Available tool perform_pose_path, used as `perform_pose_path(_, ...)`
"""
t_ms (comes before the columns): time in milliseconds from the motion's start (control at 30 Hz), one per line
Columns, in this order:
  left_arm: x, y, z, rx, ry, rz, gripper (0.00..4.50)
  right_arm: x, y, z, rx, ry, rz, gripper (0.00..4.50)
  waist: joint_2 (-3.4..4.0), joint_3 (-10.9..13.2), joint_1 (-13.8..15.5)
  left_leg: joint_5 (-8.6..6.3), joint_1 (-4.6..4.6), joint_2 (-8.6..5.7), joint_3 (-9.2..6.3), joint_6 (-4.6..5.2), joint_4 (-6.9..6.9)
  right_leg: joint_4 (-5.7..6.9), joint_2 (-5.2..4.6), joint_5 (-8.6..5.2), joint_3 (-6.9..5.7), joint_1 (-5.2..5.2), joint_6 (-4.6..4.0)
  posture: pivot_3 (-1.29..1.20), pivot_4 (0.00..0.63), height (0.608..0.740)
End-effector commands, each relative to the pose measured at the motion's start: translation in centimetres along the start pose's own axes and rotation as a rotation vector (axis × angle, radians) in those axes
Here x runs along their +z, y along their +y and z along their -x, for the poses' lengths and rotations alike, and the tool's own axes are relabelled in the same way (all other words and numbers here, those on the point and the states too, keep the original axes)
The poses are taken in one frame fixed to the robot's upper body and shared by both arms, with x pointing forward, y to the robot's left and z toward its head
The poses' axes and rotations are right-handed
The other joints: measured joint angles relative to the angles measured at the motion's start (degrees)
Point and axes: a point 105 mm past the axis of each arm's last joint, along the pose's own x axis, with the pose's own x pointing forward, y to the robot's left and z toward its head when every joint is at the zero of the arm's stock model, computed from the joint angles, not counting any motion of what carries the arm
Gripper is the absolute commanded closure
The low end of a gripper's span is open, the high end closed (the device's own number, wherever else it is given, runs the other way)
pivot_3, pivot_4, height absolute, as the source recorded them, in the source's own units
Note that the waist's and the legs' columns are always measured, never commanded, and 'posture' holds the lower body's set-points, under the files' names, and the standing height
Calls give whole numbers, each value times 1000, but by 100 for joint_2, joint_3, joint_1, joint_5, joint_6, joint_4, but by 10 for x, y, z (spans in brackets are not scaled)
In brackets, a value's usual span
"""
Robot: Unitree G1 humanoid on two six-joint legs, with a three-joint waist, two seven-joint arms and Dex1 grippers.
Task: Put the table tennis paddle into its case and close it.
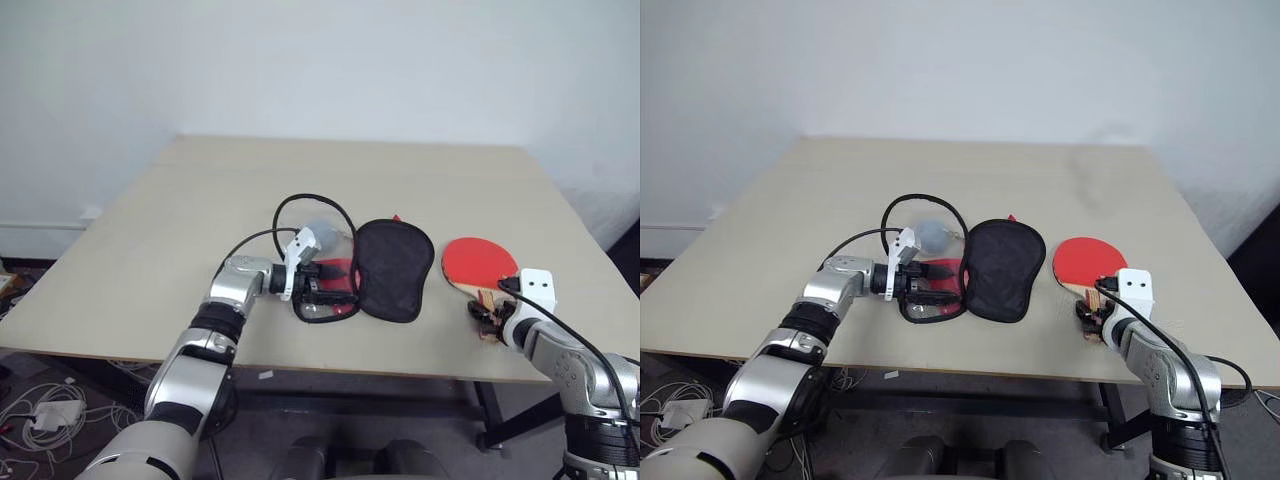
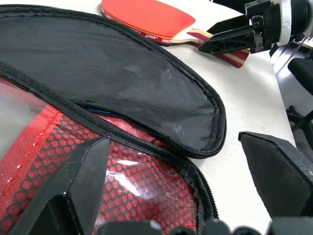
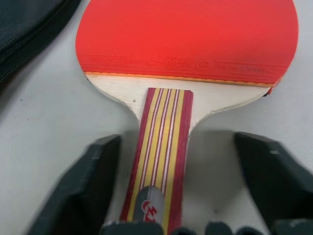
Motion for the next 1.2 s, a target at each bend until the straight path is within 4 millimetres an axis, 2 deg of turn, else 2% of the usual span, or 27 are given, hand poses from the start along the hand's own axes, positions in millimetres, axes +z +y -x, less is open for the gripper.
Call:
perform_pose_path(33, 25, 1, 2, -6, -42, -67, 0, 13, 2, 2, -5, -41, -11, 1938, 0, 0, -1, 1, 0, 0, 3, 2, 0, -1, 0, 2, 3, 0, 3, 0, 0, 740)
perform_pose_path(167, 28, 0, 3, -17, -46, -71, 0, 16, -1, 3, -25, -54, -32, 3312, 0, 0, 1, 2, 2, -1, 17, 4, 0, -3, -4, 6, 14, -1, 10, 0, 0, 740)
perform_pose_path(267, 31, 0, 8, -22, -42, -79, 0, 21, -2, 5, -31, -74, -46, 3386, -2, 0, 2, 2, -2, -2, 19, 5, -1, -6, -8, 8, 15, -3, 11, 0, 0, 740)
perform_pose_path(467, 35, 2, 26, -17, -25, -130, 0, 44, -7, 16, -71, -160, -118, 3386, 1, 1, 3, 3, -14, -2, 23, 5, -8, -5, -12, 17, 15, -21, -4, 0, 0, 740)
perform_pose_path(600, 42, 4, 38, -5, -18, -197, 0, 62, 4, 24, -47, -212, -102, 3386, 3, 0, -3, 5, -66, -2, 26, 6, -5, -1, -12, 29, 16, -74, -22, 0, 0, 740)
perform_pose_path(700, 53, 11, 48, 39, -32, -235, 0, 79, 19, 29, -21, -259, -107, 3386, 3, 0, -3, 7, -84, -1, 37, 8, -8, 3, -9, 33, 27, -102, -26, 0, 0, 740)
perform_pose_path(800, 55, 15, 55, 61, -15, -262, 0, 89, 47, 29, 30, -275, -133, 3386, 4, 0, -4, 8, -88, 0, 36, 7, -10, 5, -6, 34, 27, -108, -28, 0, 0, 740)
perform_pose_path(933, 56, 19, 58, 88, -13, -265, 0, 102, 73, 28, 50, -286, -184, 3386, 5, -1, -1, 8, -87, -1, 38, 7, -10, 5, -7, 35, 29, -108, -28, 0, 0, 740)
perform_pose_path(967, 56, 20, 58, 91, -12, -266, 0, 103, 79, 27, 57, -281, -202, 3386, 5, -1, 1, 8, -87, -3, 39, 7, -10, 5, -7, 35, 29, -109, -28, 0, 0, 740)
perform_pose_path(1100, 54, 20, 55, 88, -11, -262, 0, 101, 123, 17, 129, -221, -266, 3386, 3, -2, -4, 8, -90, -7, 37, 5, -10, 5, -10, 37, 27, -115, -30, 0, 0, 740)
perform_pose_path(1200, 54, 19, 53, 86, -10, -260, 0, 95, 133, 13, 140, -193, -273, 3386, 3, -2, 2, 9, -90, -10, 34, 2, -12, 6, -13, 41, 23, -116, -35, 0, 0, 740)
